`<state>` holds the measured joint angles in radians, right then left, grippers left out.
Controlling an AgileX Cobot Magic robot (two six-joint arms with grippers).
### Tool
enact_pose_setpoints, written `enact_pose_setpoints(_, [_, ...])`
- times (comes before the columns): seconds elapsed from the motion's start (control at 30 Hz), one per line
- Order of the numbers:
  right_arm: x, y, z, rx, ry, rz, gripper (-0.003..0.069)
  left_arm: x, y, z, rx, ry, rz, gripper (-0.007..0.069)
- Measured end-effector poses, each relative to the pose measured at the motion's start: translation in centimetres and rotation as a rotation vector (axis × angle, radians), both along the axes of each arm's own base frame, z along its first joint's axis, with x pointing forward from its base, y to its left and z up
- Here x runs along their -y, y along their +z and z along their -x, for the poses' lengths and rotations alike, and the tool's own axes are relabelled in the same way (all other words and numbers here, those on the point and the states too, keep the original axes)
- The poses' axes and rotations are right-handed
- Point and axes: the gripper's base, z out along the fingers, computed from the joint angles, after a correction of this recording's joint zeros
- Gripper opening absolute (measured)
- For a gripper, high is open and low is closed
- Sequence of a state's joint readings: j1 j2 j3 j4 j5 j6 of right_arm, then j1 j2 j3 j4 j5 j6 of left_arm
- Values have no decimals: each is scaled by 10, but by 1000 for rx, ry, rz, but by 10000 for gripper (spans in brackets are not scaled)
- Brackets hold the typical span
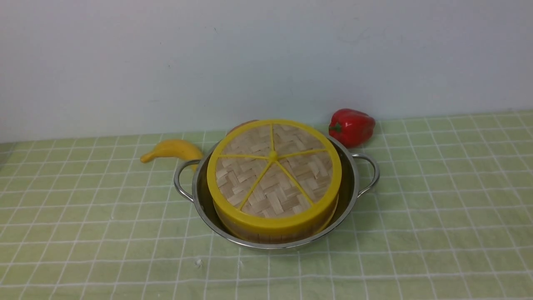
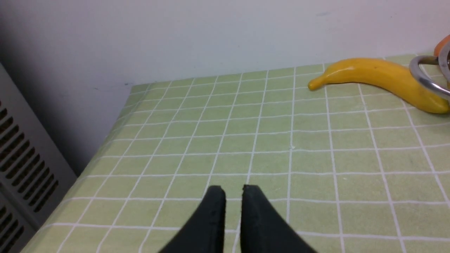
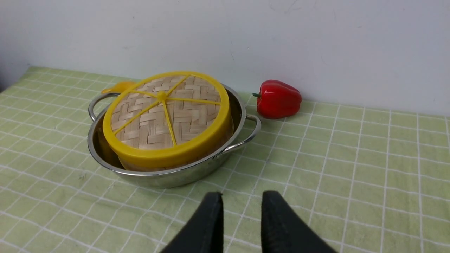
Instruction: Place the steamer in the pot on the green tablecloth, and put the lid on the steamer.
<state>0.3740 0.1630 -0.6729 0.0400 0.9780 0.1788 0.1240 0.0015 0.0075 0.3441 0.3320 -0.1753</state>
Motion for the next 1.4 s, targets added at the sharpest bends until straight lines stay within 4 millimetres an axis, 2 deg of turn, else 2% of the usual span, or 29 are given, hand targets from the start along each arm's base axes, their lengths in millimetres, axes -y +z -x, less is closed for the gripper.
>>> enact_pose_setpoints(0.2, [2,-3,1,77,-91,-14,204,0,0,0,-1,0,1,75])
enact_pose_setpoints(0.3, [3,-17,-7,170,-205,2,213,0,0,0,-1,0,1,75])
enact_pose_setpoints(0.33, [4,-30,-13,214,-262,11,218,0,0,0,-1,0,1,75])
enact_pose_setpoints(0.37, [4,-29,-12,227,-268,9,218,0,0,0,-1,0,1,75])
enact_pose_setpoints(0.4, [5,-50,-19,254,-318,23,224,0,0,0,-1,0,1,75])
enact_pose_setpoints(0.47, [5,-62,-23,267,-343,25,227,0,0,0,-1,0,1,75])
enact_pose_setpoints(0.63, [6,-117,-43,248,-393,41,238,0,0,0,0,1,1,85])
enact_pose_setpoints(0.77, [6,-143,-48,218,-392,47,240,0,0,0,-1,1,1,92])
enact_pose_setpoints(0.97, [7,-151,-47,150,-393,60,240,0,0,0,-1,1,1,103])
enact_pose_setpoints(1.4, [7,-151,-47,144,-393,61,240,0,0,0,-1,1,1,121])
